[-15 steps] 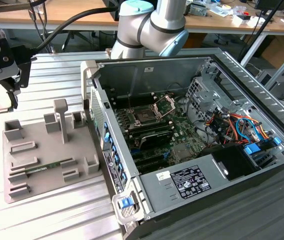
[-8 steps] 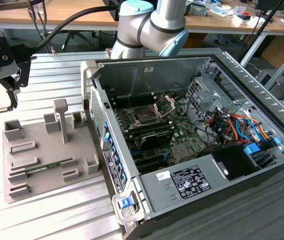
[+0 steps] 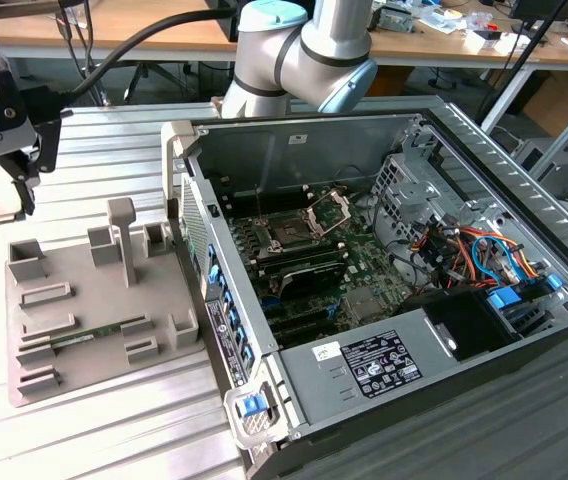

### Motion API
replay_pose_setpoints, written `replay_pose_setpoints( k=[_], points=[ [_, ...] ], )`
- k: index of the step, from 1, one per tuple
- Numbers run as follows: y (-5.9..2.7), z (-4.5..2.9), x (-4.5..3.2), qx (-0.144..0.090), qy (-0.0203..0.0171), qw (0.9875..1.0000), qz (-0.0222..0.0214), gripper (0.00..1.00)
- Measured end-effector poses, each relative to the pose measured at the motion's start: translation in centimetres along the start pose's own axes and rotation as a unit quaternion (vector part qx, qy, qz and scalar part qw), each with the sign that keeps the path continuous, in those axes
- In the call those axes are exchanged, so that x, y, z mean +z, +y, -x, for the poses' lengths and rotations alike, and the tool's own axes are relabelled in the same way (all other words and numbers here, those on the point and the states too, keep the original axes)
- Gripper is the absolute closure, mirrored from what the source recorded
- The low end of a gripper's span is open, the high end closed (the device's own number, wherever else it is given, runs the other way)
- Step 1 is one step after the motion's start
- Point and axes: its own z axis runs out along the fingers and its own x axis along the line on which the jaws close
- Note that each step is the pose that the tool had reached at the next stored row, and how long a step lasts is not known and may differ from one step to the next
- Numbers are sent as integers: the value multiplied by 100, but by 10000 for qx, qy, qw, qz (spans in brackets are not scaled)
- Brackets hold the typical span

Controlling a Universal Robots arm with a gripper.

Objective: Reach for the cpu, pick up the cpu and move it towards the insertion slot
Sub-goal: 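Pick up the cpu and move it towards the insertion slot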

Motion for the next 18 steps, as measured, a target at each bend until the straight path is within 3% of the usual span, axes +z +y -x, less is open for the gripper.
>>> replay_pose_setpoints(
  k=[18],
  points=[
    [1,0,-28,0,0,10000,0,45]
  ],
)
